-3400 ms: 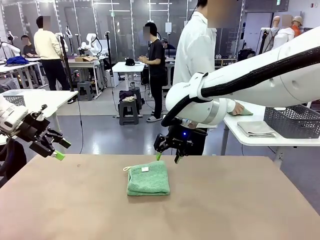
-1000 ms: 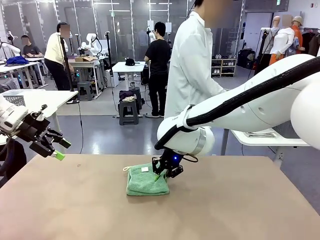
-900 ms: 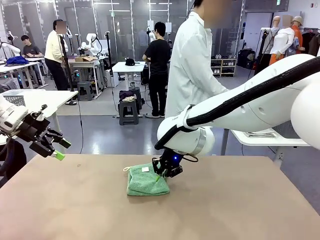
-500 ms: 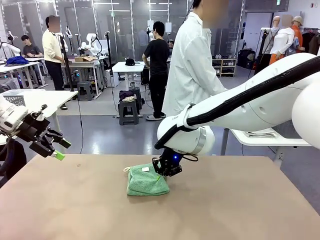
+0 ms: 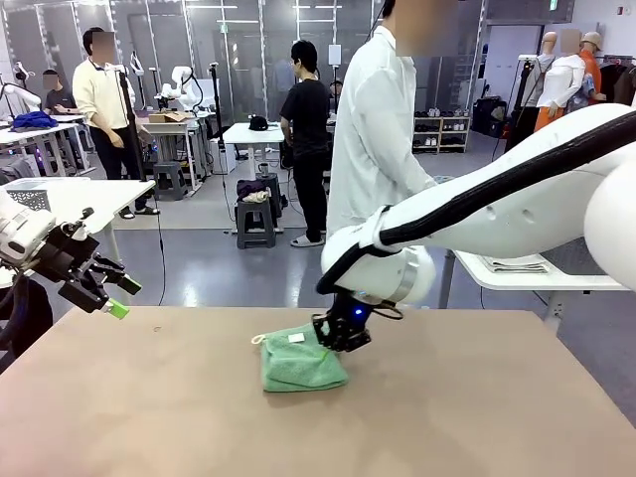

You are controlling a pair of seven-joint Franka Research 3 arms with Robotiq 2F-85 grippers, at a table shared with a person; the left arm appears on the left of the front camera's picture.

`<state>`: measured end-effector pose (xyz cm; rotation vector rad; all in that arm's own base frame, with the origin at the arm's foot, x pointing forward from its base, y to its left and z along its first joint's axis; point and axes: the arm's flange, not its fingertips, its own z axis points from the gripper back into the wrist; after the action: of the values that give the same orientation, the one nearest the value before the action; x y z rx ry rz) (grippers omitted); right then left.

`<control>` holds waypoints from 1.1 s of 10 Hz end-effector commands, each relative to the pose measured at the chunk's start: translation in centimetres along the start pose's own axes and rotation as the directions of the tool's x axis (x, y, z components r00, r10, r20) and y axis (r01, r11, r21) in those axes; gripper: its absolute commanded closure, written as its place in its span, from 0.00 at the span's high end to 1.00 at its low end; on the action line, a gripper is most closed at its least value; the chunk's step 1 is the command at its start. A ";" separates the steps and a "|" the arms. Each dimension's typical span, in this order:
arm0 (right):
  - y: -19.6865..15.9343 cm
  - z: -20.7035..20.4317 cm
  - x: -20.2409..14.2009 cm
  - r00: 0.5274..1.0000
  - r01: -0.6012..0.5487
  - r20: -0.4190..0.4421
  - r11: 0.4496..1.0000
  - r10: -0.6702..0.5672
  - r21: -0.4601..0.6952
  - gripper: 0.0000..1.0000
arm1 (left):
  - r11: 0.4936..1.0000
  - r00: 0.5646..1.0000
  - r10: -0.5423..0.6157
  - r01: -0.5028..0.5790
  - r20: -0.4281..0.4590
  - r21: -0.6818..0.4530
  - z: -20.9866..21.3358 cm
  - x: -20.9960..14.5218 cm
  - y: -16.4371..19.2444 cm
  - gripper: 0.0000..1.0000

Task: Fold the towels and place them in the basket.
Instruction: Place the folded Towel with hook on the right side of the table.

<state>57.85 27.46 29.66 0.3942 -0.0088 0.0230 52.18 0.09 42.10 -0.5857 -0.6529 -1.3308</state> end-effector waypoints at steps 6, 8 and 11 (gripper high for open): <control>-22.7 11.5 2.1 0.995 0.082 0.058 0.993 -0.077 -0.084 0.06 | 1.000 1.000 -0.005 0.005 -0.008 -0.003 0.0 0.0 0.0 0.99; -27.3 14.3 2.7 0.995 0.072 0.084 0.989 -0.061 -0.133 0.06 | 1.000 1.000 -0.005 0.005 -0.008 -0.003 0.0 0.0 0.0 0.99; -31.7 17.4 3.2 0.992 0.119 0.062 0.974 -0.109 -0.191 0.06 | 1.000 1.000 -0.005 0.005 -0.008 -0.003 0.0 0.0 0.0 0.99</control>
<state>60.89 -8.35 33.58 0.2060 -0.0681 -0.1141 52.19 0.10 42.10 -0.5855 -0.6529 -1.3306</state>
